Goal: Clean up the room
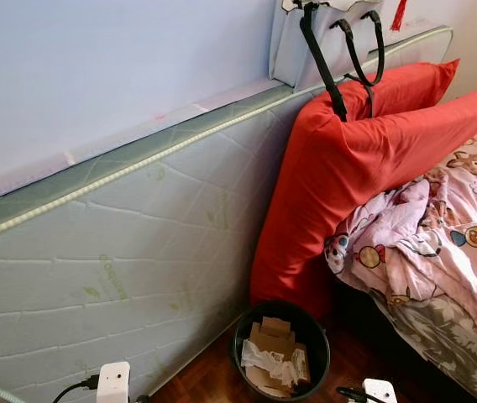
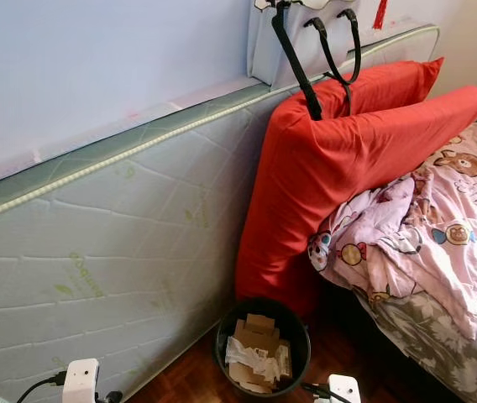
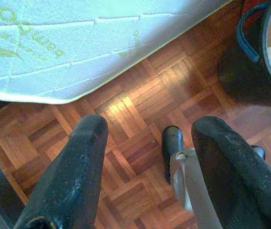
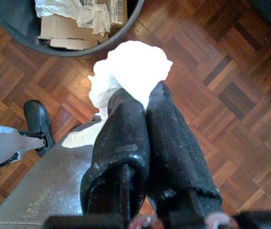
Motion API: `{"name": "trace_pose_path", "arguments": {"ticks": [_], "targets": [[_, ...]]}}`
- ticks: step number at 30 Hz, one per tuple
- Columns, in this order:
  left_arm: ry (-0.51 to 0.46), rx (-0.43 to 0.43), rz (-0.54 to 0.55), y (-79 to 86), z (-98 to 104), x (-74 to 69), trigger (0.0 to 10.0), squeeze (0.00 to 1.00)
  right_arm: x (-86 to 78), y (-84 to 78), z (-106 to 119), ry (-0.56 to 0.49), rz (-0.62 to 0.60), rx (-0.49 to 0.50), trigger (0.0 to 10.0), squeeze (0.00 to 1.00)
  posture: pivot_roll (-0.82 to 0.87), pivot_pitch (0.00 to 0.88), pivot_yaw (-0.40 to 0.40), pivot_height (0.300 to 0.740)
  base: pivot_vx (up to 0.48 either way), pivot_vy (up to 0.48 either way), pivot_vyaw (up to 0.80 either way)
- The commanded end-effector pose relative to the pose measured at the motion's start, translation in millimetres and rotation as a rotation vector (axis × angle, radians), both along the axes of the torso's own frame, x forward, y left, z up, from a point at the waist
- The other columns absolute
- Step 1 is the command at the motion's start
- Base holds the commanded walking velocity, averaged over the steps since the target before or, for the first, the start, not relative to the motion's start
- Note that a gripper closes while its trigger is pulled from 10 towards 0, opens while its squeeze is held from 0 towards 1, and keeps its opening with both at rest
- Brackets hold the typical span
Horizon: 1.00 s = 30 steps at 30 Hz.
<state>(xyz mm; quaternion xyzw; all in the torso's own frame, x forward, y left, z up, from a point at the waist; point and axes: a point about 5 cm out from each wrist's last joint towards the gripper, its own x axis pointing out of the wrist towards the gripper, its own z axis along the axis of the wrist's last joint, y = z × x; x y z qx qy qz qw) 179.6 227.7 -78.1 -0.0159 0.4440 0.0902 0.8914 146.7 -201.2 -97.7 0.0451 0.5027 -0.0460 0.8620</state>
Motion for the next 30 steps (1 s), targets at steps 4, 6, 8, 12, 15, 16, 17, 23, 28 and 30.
{"name": "trace_pose_path", "arguments": {"ticks": [4, 6, 8, 12, 15, 16, 17, 23, 28, 30], "targets": [[0.014, -0.004, -0.003, -1.2, -1, -1.7, 10.0, 0.0, 2.4, -1.4, 1, -0.009, 0.018, -0.005, 10.0, 0.0, 0.03, 0.0, -0.02, 0.74, 0.294, 0.0, 0.2], [0.013, -0.006, -0.003, -1.3, -1, -1.4, 10.0, 0.0, 2.8, -1.5, 1, -0.01, 0.016, -0.004, 10.0, 0.0, 0.03, 0.0, -0.022, 0.74, 0.3, 0.0, 0.8], [0.011, -0.007, -0.002, -1.5, -1, -1.0, 10.0, 0.0, 3.0, -1.6, 2, -0.013, 0.006, 0.0, 10.0, 0.0, 0.03, 0.0, -0.023, 0.74, 0.306, 0.0, 0.63], [0.009, -0.01, 0.0, -2.0, -1, -0.3, 10.0, 0.0, 3.4, -2.0, 2, -0.012, 0.003, 0.001, 10.0, 0.0, 0.04, 0.0, -0.027, 0.74, 0.304, 0.0, 0.0], [0.008, -0.012, 0.004, -2.5, -1, 0.2, 10.0, 0.0, 3.8, -2.5, 2, -0.011, 0.004, 0.0, 10.0, 0.0, 0.03, 0.0, -0.03, 0.74, 0.279, 0.0, 0.0], [0.006, -0.013, 0.007, -2.6, -1, 0.4, 10.0, 0.0, 4.0, -2.6, 2, -0.012, 0.006, -0.001, 10.0, 0.0, 0.03, 0.0, -0.03, 0.74, 0.0, 0.0, 0.0], [0.005, -0.014, 0.01, -2.7, -1, 0.6, 10.0, 0.0, 4.3, -2.8, 2, -0.013, 0.008, -0.002, 10.0, 0.0, 0.03, 0.0, -0.03, 0.74, 0.0, 0.0, 0.0], [-0.024, -0.034, 0.048, -3.5, 0, 2.1, 10.0, 0.0, 8.6, -2.7, 4, -0.05, 0.032, -0.002, 10.0, 0.0, 0.02, 0.0, -0.029, 0.74, 0.0, 0.0, 0.0], [-0.109, -0.071, 0.103, -4.2, 3, 5.2, 10.0, 0.0, 13.3, -2.5, 8, -0.125, 0.014, 0.022, 10.0, 0.0, 0.02, 0.0, -0.031, 0.74, 0.0, 0.0, 0.0], [-0.136, -0.08, 0.129, -4.2, 4, 5.8, 10.0, 0.0, 14.5, -2.7, 9, -0.145, 0.01, 0.029, 10.0, 0.0, 0.02, 0.0, -0.033, 0.74, 0.0, 0.0, 0.0]]}}
